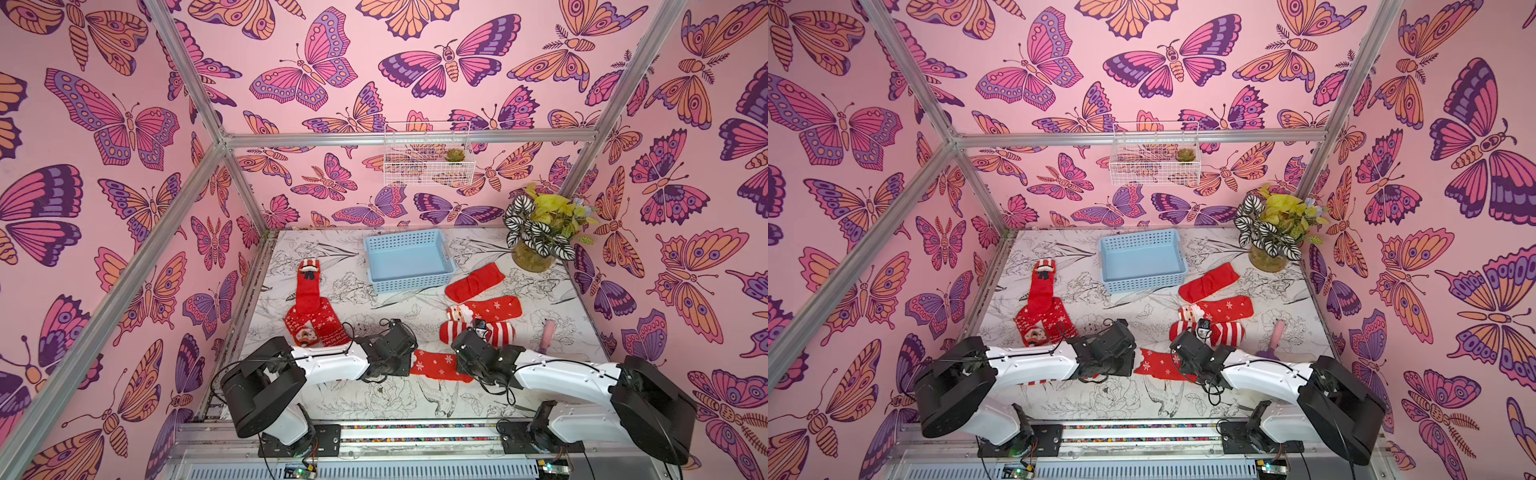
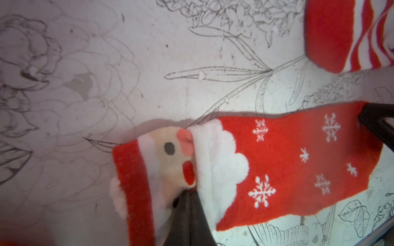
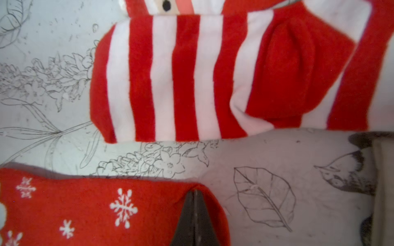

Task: Place the socks together as a pair
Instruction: Adjust the sock at the center of the board, then pick up the sock from the center of the board.

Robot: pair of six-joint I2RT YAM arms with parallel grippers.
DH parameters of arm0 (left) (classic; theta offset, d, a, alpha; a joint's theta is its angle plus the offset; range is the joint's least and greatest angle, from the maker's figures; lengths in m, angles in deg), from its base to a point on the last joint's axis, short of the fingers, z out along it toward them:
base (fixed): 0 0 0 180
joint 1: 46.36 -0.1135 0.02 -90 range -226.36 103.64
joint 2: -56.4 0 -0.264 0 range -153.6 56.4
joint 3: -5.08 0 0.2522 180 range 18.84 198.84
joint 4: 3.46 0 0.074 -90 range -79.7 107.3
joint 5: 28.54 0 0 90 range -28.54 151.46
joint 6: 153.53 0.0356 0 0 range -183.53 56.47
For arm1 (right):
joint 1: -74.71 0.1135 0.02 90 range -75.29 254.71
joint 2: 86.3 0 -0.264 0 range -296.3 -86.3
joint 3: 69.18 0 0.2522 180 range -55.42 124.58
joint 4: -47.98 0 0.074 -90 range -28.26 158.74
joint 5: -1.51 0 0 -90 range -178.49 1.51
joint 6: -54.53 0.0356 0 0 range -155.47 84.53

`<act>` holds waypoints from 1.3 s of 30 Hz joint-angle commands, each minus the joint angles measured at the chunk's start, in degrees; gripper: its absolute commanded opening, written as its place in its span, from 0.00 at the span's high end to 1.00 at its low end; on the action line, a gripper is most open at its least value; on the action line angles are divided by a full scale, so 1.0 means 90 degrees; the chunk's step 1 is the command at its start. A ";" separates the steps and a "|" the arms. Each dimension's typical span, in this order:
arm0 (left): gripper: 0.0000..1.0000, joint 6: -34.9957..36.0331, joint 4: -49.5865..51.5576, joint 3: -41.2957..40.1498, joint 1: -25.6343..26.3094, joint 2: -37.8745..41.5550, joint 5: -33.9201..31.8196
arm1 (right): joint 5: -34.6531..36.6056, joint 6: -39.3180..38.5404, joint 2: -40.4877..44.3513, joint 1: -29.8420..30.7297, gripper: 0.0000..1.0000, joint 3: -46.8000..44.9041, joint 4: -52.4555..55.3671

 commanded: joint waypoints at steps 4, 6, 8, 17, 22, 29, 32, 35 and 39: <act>1.00 -0.0125 0.0568 -0.0440 -0.0113 -0.0026 -0.0351 | 0.0256 -0.0560 -0.0123 -0.0335 1.00 0.0097 0.0315; 1.00 -0.0141 0.0571 -0.0449 -0.0107 0.0041 -0.0285 | 0.0190 -0.0624 -0.0171 -0.0341 1.00 0.0050 0.0134; 1.00 -0.0152 0.0554 -0.0425 -0.0103 0.0097 -0.0063 | 0.0107 -0.0732 -0.0272 -0.0343 1.00 0.0026 -0.0083; 1.00 -0.0179 0.0537 -0.0513 -0.0099 0.0632 0.0025 | 0.0022 -0.1212 -0.0272 -0.0335 1.00 0.0196 -0.0331; 1.00 -0.0145 0.0590 -0.0303 -0.0105 0.0857 0.0251 | -0.0284 -0.1578 0.0319 -0.0339 1.00 0.0328 -0.0284; 1.00 0.0222 0.1195 0.0566 -0.0109 0.1293 -0.0076 | -0.0024 -0.2422 0.1380 -0.0342 0.98 0.0788 0.0196; 1.00 0.0487 0.1509 0.0987 -0.0139 0.1508 -0.0483 | 0.0647 -0.2844 0.1675 -0.0348 0.98 0.0919 0.0352; 0.98 0.0770 0.1654 0.1363 -0.0225 0.1569 -0.0665 | 0.1272 -0.3270 0.1860 -0.0372 0.97 0.1035 0.0402; 0.88 0.0915 0.1683 0.1924 -0.0325 0.1279 -0.0700 | 0.1821 -0.3483 0.2070 -0.0695 0.96 0.0738 -0.0051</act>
